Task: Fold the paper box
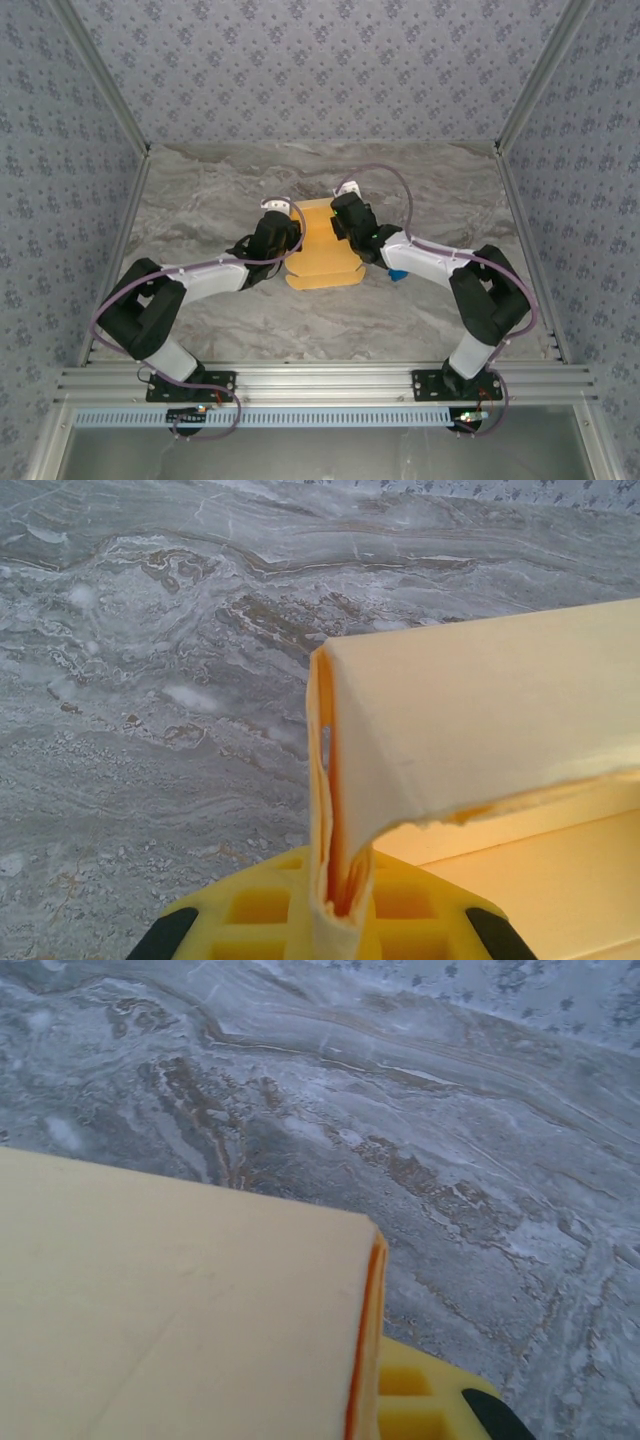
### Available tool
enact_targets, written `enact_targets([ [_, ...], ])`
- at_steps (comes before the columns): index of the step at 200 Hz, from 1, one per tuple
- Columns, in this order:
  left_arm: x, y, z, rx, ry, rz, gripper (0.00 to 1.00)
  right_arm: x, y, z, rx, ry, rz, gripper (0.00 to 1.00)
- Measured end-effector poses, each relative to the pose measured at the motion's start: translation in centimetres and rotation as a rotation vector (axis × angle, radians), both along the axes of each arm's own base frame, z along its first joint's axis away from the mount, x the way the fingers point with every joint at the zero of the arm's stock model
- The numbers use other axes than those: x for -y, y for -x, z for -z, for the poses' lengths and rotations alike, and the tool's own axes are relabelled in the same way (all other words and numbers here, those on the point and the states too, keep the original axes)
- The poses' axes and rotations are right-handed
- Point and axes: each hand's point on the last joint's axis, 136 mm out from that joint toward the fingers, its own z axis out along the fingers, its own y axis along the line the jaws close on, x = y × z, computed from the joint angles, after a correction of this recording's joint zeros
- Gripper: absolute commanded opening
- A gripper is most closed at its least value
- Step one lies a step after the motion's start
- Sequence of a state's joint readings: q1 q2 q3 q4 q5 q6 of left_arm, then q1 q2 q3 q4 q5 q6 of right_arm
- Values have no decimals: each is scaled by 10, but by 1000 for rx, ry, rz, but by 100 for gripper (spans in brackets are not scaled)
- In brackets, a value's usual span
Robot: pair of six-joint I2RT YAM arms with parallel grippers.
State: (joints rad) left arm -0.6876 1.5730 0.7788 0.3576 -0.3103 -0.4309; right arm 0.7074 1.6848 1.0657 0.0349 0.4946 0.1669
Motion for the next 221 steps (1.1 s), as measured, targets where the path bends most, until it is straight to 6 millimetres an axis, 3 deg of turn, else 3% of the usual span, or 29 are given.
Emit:
enact_targets([
  [85,-2,-1,1,-1,-15,-12,5,5,4,9,-45,7,-20,35],
  [177,-3,-1,3,-7,-21,-15,5,-15,27,9,-134,-122,-183,60],
  [221,-3,-2,2,-5,-20,-16,5,-16,40,10,-166,-141,-233,74],
])
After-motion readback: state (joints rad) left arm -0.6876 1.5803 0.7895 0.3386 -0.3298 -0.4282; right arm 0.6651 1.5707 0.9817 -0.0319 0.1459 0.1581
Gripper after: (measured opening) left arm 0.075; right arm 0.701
